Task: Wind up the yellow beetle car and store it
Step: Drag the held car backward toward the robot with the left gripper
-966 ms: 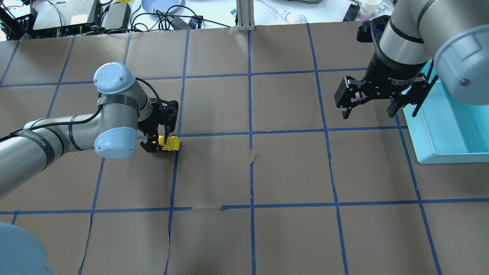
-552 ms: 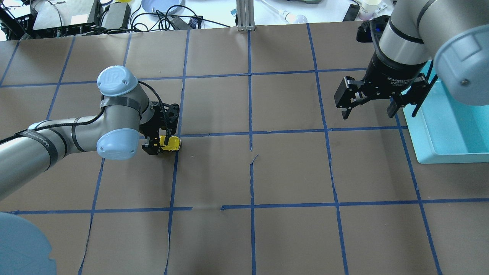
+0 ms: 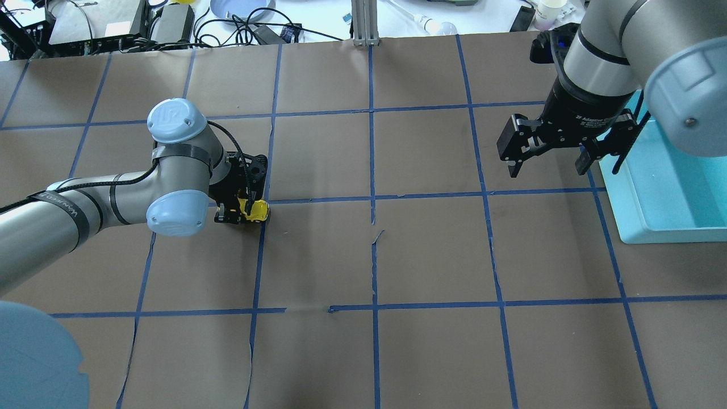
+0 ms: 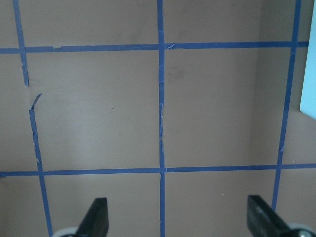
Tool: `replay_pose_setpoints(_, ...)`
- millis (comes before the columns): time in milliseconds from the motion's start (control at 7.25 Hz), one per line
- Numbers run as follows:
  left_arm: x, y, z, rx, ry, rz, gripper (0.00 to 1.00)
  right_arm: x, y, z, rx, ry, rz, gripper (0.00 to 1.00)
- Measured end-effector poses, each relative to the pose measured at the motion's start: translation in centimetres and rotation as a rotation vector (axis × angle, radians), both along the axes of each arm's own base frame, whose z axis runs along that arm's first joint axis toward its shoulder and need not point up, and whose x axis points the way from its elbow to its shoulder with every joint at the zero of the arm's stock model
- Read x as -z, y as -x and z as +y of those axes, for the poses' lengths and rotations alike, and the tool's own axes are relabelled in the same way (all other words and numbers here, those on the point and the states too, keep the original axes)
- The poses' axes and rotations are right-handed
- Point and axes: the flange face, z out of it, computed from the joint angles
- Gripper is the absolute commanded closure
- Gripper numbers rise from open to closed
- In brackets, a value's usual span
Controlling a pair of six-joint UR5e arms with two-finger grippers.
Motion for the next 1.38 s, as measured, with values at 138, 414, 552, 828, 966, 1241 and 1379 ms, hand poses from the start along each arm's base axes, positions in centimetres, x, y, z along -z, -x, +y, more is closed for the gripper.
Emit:
replay_pose_setpoints(138, 0.1, -0.1, -0.1, -0.001, -0.001, 0.0, 0.54, 0.0, 0.0, 0.0, 0.0, 0.0, 0.001, 0.0)
replay_pose_setpoints(414, 0.1, -0.9, -0.1, -0.019, -0.001, -0.001, 0.54, 0.0, 0.0, 0.0, 0.001, 0.0, 0.0, 0.0)
replay_pose_setpoints(552, 0.1, -2.0, -0.2, -0.041, -0.004, 0.0, 0.54, 0.0, 0.0, 0.0, 0.001, 0.001, 0.0, 0.0)
replay_pose_setpoints(828, 0.1, -5.1, -0.2, -0.093, -0.008, 0.0, 0.54, 0.0, 0.0, 0.0, 0.0, 0.001, -0.001, 0.0)
replay_pose_setpoints(966, 0.1, -6.6, -0.3, -0.115, -0.009, 0.0, 0.54, 0.0, 0.0, 0.0, 0.0, 0.001, -0.001, 0.0)
replay_pose_setpoints(1241, 0.1, -8.6, -0.3, -0.131, -0.01, -0.001, 0.54, 0.0, 0.0, 0.0, 0.0, 0.0, -0.001, 0.0)
replay_pose_setpoints(1379, 0.1, -9.6, -0.3, -0.126, -0.01, 0.0, 0.54, 0.0, 0.0, 0.0, 0.0, 0.0, -0.001, 0.0)
